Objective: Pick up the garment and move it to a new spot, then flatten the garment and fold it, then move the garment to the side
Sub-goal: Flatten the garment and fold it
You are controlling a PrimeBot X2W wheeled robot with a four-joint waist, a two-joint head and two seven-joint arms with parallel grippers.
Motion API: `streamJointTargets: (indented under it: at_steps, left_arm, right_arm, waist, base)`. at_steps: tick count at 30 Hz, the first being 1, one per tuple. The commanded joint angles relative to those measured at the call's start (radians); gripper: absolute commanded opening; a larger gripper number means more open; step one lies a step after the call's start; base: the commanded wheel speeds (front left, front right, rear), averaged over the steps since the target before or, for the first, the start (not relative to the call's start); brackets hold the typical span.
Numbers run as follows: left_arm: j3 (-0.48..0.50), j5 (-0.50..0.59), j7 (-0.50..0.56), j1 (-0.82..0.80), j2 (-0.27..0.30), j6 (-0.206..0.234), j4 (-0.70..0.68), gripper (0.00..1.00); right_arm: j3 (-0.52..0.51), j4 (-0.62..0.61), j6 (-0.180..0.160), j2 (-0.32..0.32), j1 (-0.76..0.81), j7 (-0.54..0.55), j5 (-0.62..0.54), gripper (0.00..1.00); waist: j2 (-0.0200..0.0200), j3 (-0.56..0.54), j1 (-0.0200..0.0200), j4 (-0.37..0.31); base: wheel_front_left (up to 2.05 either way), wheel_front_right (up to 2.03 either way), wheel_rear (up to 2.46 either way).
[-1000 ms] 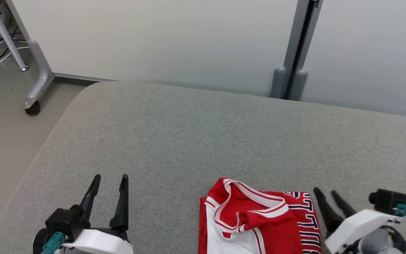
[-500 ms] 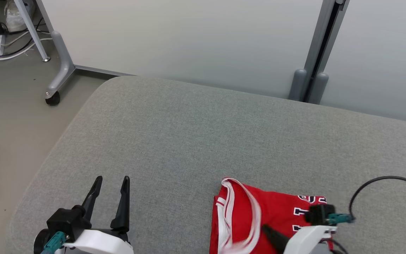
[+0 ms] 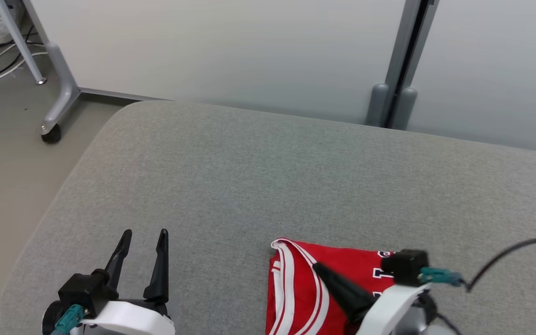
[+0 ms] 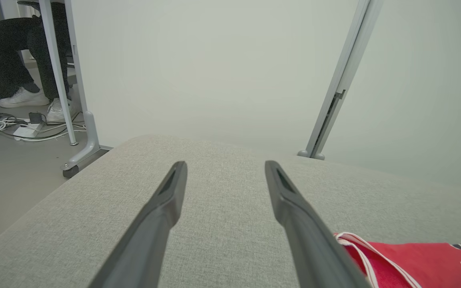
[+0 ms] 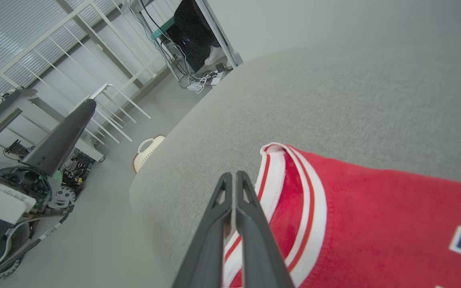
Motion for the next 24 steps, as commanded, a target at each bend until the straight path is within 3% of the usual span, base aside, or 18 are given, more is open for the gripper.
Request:
streamJointTargets:
  at_steps: [1, 2, 3, 8, 12, 18, 24]
  left_arm:
    - [0.005, 0.003, -0.005, -0.007, 0.004, 0.004, -0.003, 1.00]
    - [0.006, 0.003, -0.005, -0.005, 0.004, 0.005, -0.004, 1.00]
    - [0.011, 0.003, -0.005, -0.004, 0.006, 0.008, -0.008, 1.00]
    - [0.040, 0.006, -0.008, 0.024, 0.022, 0.025, -0.037, 1.00]
    - [0.062, 0.011, -0.010, 0.040, 0.033, 0.036, -0.063, 1.00]
    - [0.071, 0.029, -0.012, 0.059, 0.021, 0.030, -0.087, 1.00]
    - [0.101, 0.092, -0.012, 0.060, 0.007, 0.034, -0.094, 1.00]
  right_arm:
    - [-0.011, -0.020, 0.001, -0.037, -0.018, -0.047, -0.019, 0.40]
    - [-0.023, -0.030, 0.001, -0.061, -0.023, -0.075, -0.034, 0.75]
    - [-0.041, -0.040, 0.001, -0.076, -0.026, -0.105, -0.043, 1.00]
    - [-0.175, -0.082, 0.001, -0.146, -0.023, -0.214, -0.112, 1.00]
    - [-0.329, -0.116, 0.001, -0.159, 0.009, -0.253, -0.176, 1.00]
    - [-0.553, -0.146, 0.001, -0.109, 0.074, -0.271, -0.303, 1.00]
    - [-0.627, -0.141, 0.001, -0.058, 0.151, -0.285, -0.410, 1.00]
  waist:
    - [0.0000, -0.007, 0.0000, -0.017]
    - [0.0000, -0.010, 0.0000, -0.024]
    - [0.0000, -0.013, 0.0000, -0.031]
    - [0.0000, -0.029, 0.0000, -0.071]
    - [0.0000, -0.031, 0.0000, -0.104]
    - [0.0000, -0.028, 0.0000, -0.148]
    - [0.0000, -0.027, 0.0000, -0.178]
  base:
    - [0.00, 0.00, 0.00]
    - [0.00, 0.00, 0.00]
    - [0.00, 0.00, 0.00]
    - [0.00, 0.00, 0.00]
    - [0.00, 0.00, 0.00]
    - [0.00, 0.00, 0.00]
    - [0.00, 0.00, 0.00]
